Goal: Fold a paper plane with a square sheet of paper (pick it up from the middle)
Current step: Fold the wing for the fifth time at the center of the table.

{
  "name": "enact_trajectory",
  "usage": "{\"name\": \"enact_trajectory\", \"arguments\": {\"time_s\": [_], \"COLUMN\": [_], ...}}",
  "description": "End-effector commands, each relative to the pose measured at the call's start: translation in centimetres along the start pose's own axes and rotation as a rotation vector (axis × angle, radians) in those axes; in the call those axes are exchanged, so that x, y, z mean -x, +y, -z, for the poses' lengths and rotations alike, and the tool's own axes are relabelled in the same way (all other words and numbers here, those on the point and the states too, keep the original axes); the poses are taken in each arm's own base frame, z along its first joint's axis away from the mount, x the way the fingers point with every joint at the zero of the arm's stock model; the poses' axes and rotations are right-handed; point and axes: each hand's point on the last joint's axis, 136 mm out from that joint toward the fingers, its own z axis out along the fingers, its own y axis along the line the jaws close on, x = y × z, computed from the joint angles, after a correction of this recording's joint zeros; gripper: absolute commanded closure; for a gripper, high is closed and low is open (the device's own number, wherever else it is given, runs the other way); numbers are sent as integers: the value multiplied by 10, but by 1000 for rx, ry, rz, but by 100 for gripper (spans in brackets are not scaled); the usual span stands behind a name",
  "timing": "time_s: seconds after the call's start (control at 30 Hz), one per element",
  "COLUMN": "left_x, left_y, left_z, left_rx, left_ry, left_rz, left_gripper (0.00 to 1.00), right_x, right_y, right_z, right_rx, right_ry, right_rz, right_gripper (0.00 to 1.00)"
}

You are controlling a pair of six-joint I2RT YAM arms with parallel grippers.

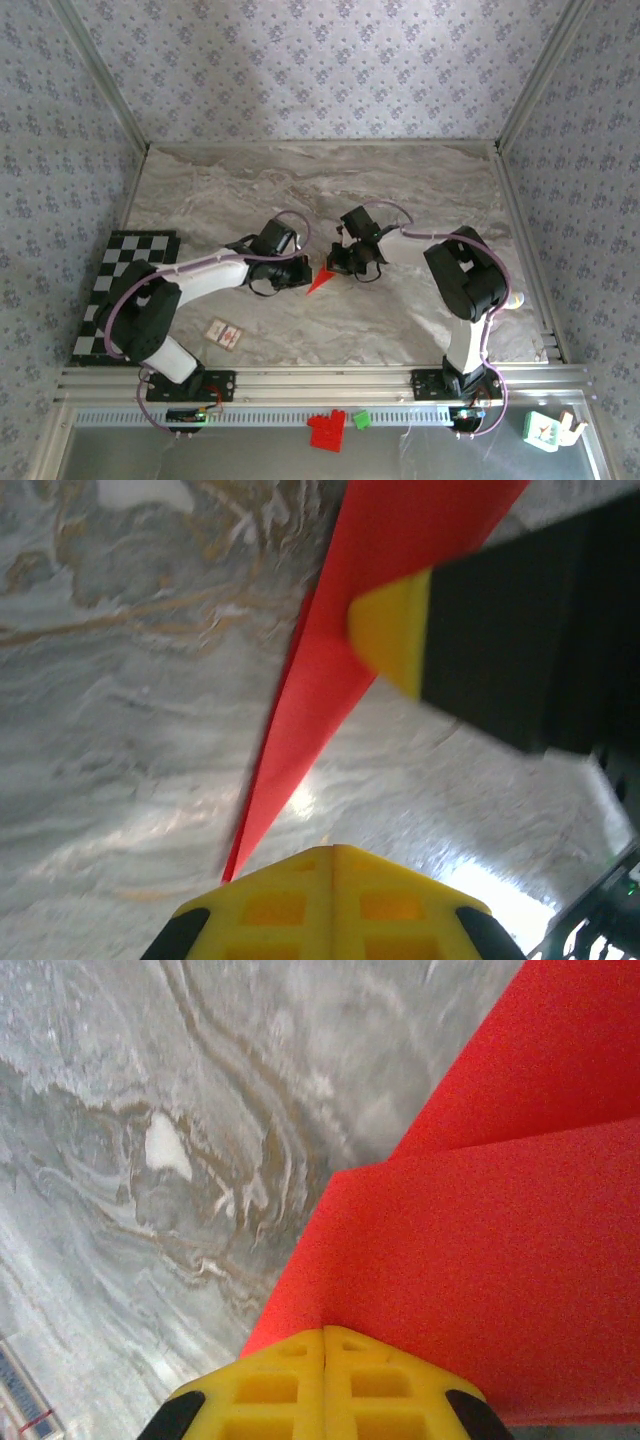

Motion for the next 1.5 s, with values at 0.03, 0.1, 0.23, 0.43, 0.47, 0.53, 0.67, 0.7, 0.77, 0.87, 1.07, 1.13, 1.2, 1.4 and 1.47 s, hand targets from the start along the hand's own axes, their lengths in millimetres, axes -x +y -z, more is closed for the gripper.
{"name": "enact_trajectory", "arguments": {"time_s": [0.03, 0.1, 0.23, 0.43, 0.47, 0.53, 0.67, 0.7, 0.77, 0.87, 1.07, 1.13, 1.2, 1.4, 1.47], "left_x": [8, 11, 13, 6, 4, -2, -18, -20, -24, -26, -26, -27, -27, -29, -29], "left_y": [-8, -8, -5, 4, 7, 16, 35, 39, 45, 47, 47, 48, 48, 50, 51], "left_z": [-19, -26, -37, -48, -49, -50, -53, -54, -54, -55, -56, -56, -56, -57, -57], "left_rx": [-51, -48, -35, -10, 0, 38, 117, 132, 150, 159, 166, 168, 169, 177, 179], "left_ry": [6, 13, 32, 70, 76, 95, 139, 145, 156, 160, 162, 163, 163, 165, 164], "left_rz": [54, 55, 60, 83, 91, 106, 124, 127, 133, 135, 137, 138, 141, 147, 152], "left_gripper": [94, 95, 96, 98, 98, 100, 100, 100, 100, 100, 100, 100, 100, 100, 100], "right_x": [-38, -36, -34, -28, -27, -21, -3, 0, 8, 13, 26, 30, 30, 22, 19], "right_y": [-16, -13, -13, -9, -8, -5, 2, 2, 0, -8, -18, -20, -25, -39, -44], "right_z": [-8, -7, -7, -3, -2, 3, 20, 24, 30, 33, 39, 40, 41, 38, 36], "right_rx": [-49, -41, -42, -36, -39, -49, -83, -98, -141, -200, -269, -285, -303, -322, -322], "right_ry": [124, 123, 119, 105, 101, 78, -1, -20, -53, -72, -132, -144, -145, -128, -116], "right_rz": [-98, -93, -89, -80, -75, -57, -3, 12, 43, 49, 37, 34, 24, -5, -21], "right_gripper": [99, 99, 99, 99, 99, 99, 99, 98, 98, 98, 98, 97, 98, 98, 98]}}
